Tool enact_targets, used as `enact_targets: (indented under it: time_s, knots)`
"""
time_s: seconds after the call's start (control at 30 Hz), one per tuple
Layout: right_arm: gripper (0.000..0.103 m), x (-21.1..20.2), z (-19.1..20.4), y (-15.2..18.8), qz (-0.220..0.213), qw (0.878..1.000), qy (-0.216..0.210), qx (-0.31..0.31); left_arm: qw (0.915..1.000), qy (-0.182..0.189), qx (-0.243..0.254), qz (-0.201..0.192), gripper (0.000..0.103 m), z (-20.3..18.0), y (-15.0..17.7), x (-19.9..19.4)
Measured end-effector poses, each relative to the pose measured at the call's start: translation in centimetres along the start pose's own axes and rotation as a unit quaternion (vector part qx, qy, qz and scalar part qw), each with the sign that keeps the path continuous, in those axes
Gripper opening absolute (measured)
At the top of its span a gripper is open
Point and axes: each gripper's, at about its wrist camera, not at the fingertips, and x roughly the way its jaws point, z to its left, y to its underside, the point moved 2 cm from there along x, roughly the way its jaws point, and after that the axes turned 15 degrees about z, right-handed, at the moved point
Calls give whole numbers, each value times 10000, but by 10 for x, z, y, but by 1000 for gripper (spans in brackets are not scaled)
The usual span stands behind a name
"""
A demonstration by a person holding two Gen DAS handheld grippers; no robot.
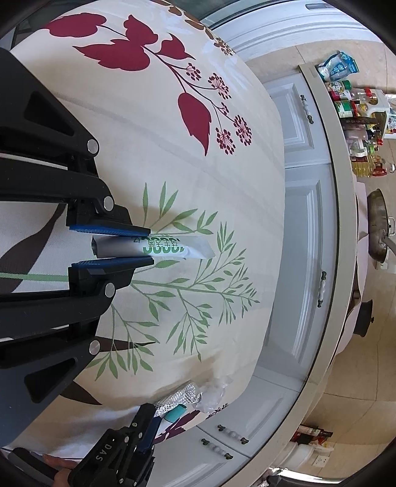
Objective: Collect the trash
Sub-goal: 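Lift the foil wrapper with the right gripper toward the bin while the left holds the tube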
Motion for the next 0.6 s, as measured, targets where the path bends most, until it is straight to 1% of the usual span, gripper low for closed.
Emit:
enact_targets:
  time_s: [0.13, 0.3, 0.6]
  knots:
    - [23, -3, -1, 3, -64, 10000, -21, 53, 10000, 1, 4, -7, 14, 0, 0, 0]
    - [23, -16, 1, 9, -249, 9996, -70, 84, 10000, 4, 56, -17, 14, -4, 1, -1]
    - [21, -47, -2, 26, -612, 9977, -196, 194, 9994, 124, 305, -86, 14, -28, 7, -11]
